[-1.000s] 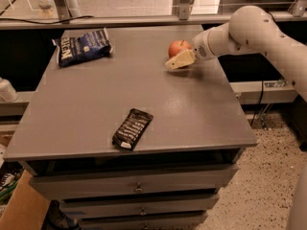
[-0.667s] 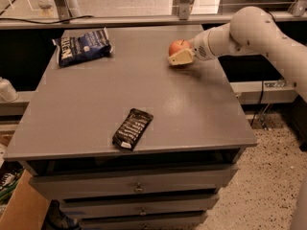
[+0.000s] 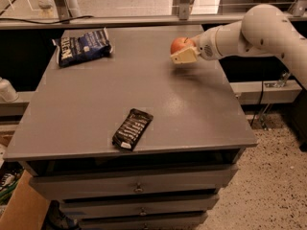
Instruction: Move apple near rxbar chocolate
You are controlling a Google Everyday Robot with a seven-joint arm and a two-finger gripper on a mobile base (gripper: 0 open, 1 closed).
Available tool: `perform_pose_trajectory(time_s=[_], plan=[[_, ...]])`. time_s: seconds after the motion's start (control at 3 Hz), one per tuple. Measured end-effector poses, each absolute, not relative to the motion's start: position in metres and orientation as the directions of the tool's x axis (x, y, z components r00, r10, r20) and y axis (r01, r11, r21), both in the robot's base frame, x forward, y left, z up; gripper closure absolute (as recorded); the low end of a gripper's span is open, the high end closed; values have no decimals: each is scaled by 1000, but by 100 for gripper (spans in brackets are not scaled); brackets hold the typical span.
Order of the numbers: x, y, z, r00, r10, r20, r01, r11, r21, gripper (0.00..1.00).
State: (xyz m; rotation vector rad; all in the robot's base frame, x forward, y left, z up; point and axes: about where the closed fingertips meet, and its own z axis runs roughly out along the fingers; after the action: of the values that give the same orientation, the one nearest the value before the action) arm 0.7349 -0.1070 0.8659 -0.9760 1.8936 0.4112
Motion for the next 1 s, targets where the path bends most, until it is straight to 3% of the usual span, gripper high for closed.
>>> perform_pose_trajectory(time_s=[0.33,1.0], plan=[[697,-99,878,-213,-463,-861,-821,562,-99,100],[614,-66,891,-145,-496,-856,-922,382,-65,100]])
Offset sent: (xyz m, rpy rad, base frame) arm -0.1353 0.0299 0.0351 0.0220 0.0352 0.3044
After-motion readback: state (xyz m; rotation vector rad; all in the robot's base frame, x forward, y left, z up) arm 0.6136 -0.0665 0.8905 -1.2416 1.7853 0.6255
